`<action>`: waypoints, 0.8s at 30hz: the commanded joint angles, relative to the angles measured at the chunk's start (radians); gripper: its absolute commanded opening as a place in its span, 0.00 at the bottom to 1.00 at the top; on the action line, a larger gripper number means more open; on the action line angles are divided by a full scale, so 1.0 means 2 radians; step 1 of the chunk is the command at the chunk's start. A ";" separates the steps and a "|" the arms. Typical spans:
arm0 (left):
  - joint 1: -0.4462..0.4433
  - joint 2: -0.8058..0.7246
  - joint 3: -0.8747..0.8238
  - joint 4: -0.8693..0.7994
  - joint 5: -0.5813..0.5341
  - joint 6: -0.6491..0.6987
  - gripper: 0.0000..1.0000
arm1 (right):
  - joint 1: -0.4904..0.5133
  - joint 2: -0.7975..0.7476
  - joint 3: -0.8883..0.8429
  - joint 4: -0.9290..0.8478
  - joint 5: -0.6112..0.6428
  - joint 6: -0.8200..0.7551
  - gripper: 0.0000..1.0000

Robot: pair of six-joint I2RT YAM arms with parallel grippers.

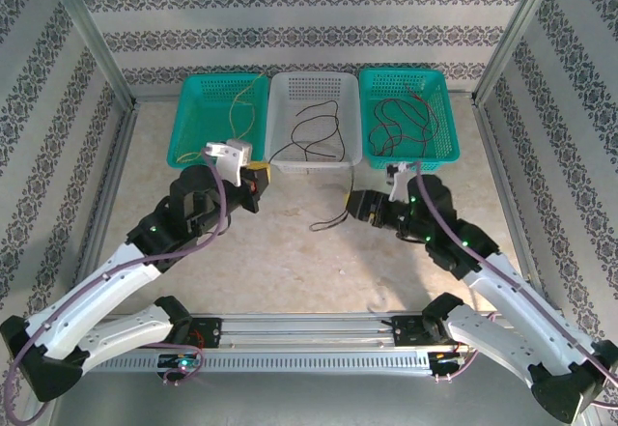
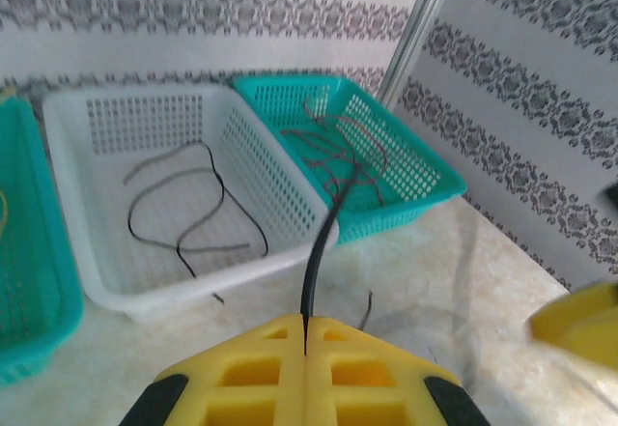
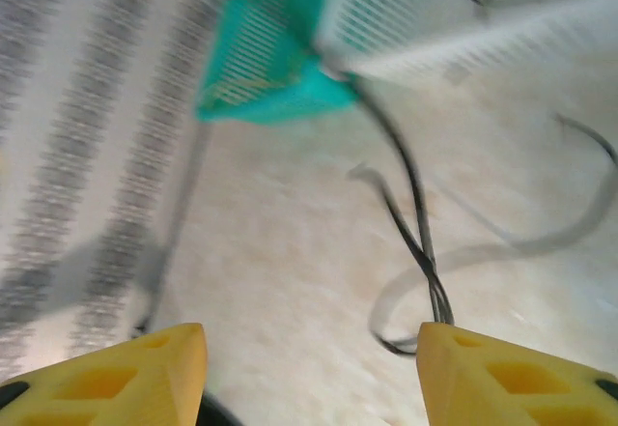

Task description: Untangle the cables

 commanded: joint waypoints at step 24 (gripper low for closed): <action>-0.001 0.059 0.209 -0.012 0.094 0.039 0.00 | 0.059 0.047 0.104 0.058 0.038 -0.070 0.80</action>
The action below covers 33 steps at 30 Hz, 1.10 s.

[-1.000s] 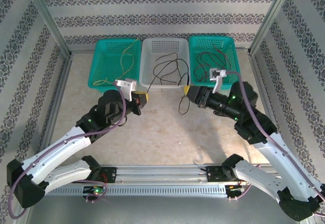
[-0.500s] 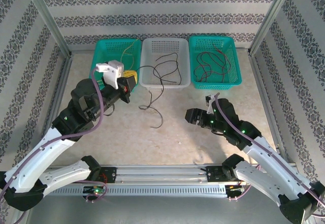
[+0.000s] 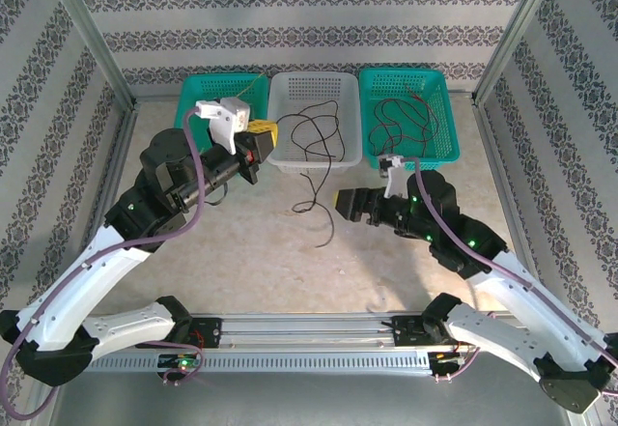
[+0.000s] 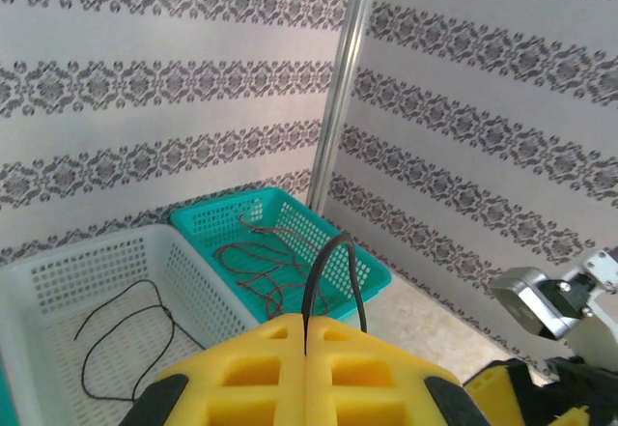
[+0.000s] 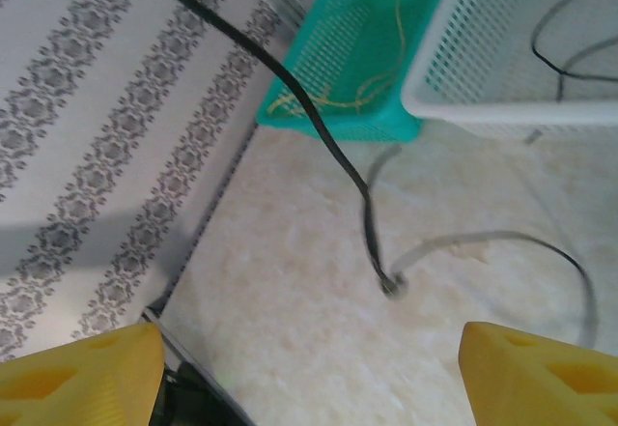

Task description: Untangle the cables

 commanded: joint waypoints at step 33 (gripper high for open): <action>0.000 0.140 0.157 -0.083 -0.077 -0.048 0.14 | 0.001 0.114 -0.228 0.171 0.036 0.090 0.17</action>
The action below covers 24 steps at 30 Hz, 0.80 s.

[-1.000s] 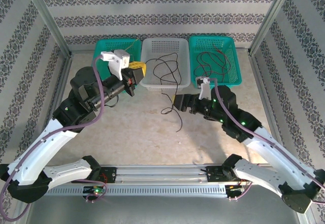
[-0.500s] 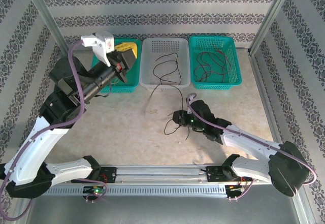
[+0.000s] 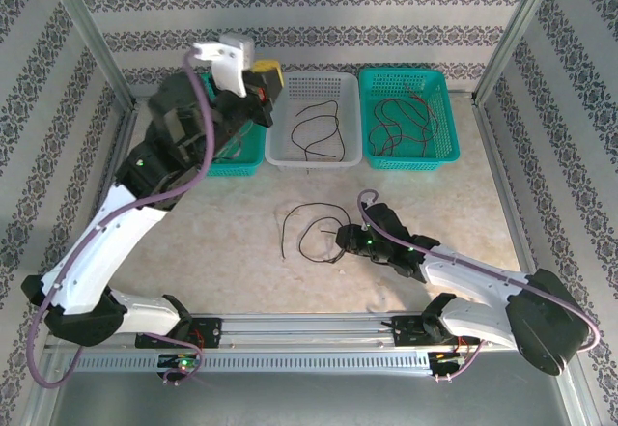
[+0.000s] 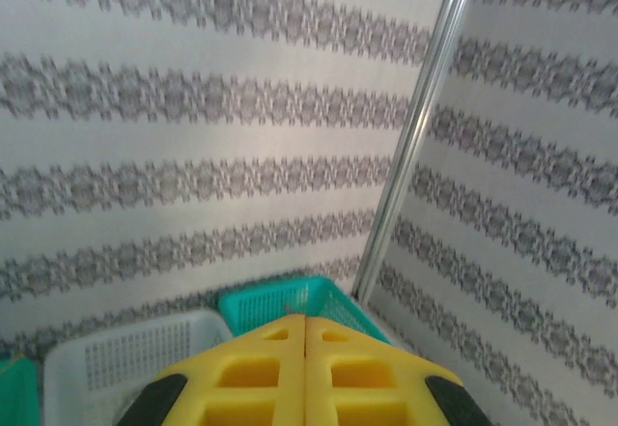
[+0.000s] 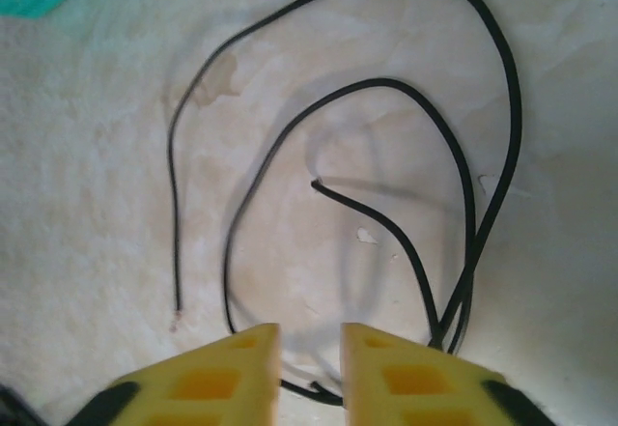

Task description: Untangle the cables

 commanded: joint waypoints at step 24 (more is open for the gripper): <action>0.029 0.137 -0.358 -0.025 0.023 -0.140 0.73 | 0.006 0.134 0.136 -0.171 0.021 -0.081 0.48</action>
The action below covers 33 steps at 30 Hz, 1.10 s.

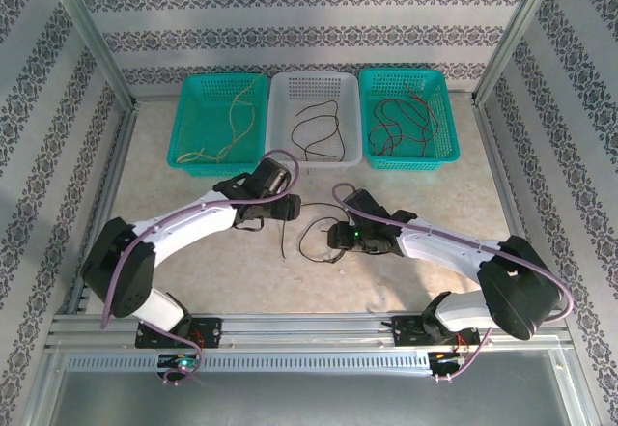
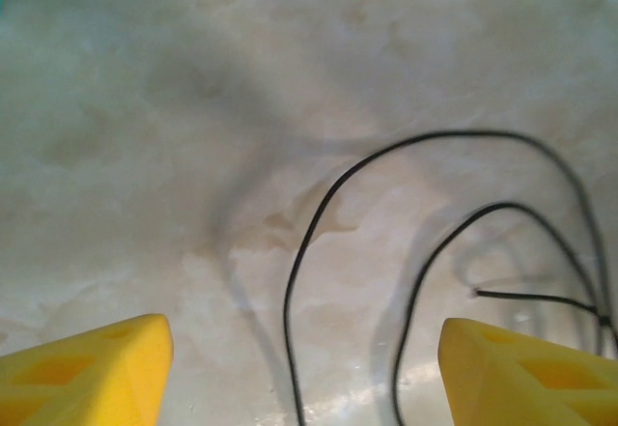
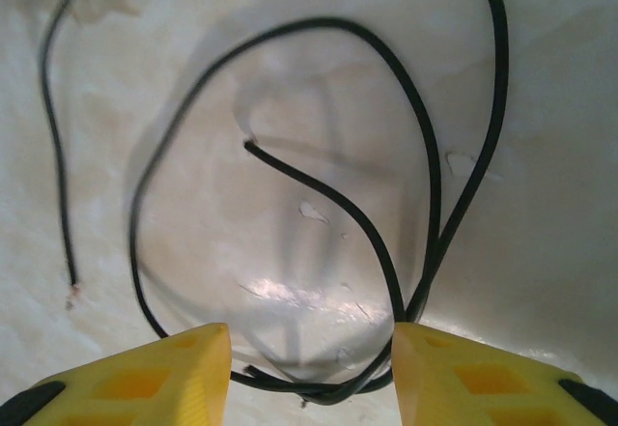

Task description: Untangle the cables

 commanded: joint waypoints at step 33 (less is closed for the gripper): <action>0.007 -0.123 0.105 0.044 0.104 -0.002 0.00 | -0.064 -0.223 -0.051 0.042 -0.004 0.020 0.82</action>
